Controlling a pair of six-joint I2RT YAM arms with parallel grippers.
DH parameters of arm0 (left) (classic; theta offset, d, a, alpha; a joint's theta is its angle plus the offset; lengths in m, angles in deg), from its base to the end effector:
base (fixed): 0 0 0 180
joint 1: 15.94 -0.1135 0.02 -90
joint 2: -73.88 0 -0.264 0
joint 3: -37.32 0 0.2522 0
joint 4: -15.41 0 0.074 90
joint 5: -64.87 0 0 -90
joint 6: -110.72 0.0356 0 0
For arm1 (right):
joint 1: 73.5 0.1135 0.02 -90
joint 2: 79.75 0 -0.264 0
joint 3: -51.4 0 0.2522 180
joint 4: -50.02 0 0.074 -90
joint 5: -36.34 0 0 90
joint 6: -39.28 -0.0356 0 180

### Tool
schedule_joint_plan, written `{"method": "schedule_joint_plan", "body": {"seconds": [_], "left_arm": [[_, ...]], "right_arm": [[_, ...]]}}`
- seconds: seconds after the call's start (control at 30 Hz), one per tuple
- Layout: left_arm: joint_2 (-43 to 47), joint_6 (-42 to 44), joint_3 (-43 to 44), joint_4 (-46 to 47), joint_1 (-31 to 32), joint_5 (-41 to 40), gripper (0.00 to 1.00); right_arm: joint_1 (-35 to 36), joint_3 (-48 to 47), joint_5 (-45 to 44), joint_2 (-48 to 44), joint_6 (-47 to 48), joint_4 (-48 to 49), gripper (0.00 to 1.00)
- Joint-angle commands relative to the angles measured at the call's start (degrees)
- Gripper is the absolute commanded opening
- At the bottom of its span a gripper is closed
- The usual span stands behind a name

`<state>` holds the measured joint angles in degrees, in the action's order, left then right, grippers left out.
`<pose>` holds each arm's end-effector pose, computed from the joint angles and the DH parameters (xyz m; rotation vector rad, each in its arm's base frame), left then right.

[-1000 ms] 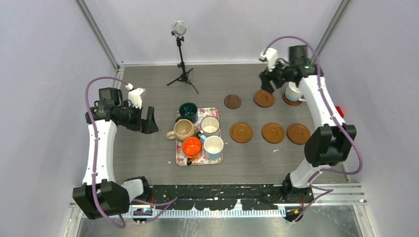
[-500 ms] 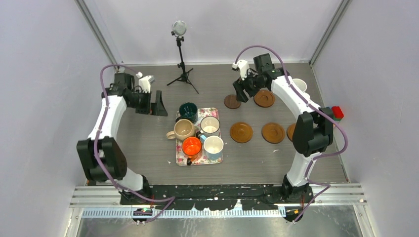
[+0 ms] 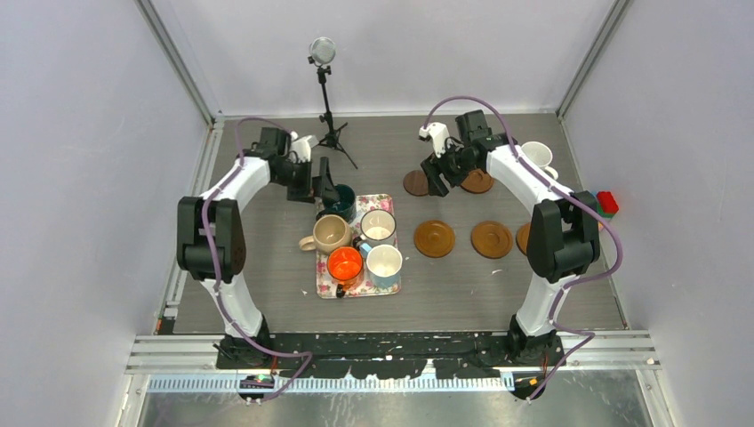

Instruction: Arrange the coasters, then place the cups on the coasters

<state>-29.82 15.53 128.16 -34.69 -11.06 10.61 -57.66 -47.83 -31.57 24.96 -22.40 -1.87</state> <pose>0.3720 -0.0526 0.2222 0.1940 2.5936 -0.8875 0.3771 0.1209 0.2547 -1.0755 2.2700 0.4068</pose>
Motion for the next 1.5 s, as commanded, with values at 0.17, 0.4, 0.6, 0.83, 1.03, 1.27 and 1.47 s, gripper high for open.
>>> {"method": "schedule_joint_plan", "body": {"seconds": [0.17,0.4,0.6,0.83,1.03,1.27,1.47], "left_arm": [[-8.88,-1.63,10.76,4.15,4.74,4.27,0.97],[-15.53,-0.55,19.97,1.51,9.54,8.03,0.95],[-19.84,0.50,26.68,-2.13,13.21,10.39,0.91],[-11.93,-2.79,24.61,-2.12,6.34,1.73,0.94],[1.80,1.79,10.76,-3.48,1.47,-4.53,0.96],[4.94,-0.54,1.54,-3.25,1.44,1.09,0.89],[2.56,-2.47,1.52,-2.51,2.44,2.94,0.85]], "right_arm": [[-0.79,1.19,0.59,-2.92,0.85,2.89,0.73],[-0.90,2.03,0.30,-3.27,1.30,2.89,0.73],[-1.28,2.57,0.07,-3.76,1.58,2.88,0.73],[-1.44,3.12,0.64,-3.85,1.24,2.89,0.73],[-1.47,3.22,1.53,-3.35,0.22,4.02,0.73],[-1.47,2.65,2.17,-2.72,-0.62,4.23,0.73],[-1.37,3.10,1.84,-3.01,-0.20,4.20,0.73]]}}
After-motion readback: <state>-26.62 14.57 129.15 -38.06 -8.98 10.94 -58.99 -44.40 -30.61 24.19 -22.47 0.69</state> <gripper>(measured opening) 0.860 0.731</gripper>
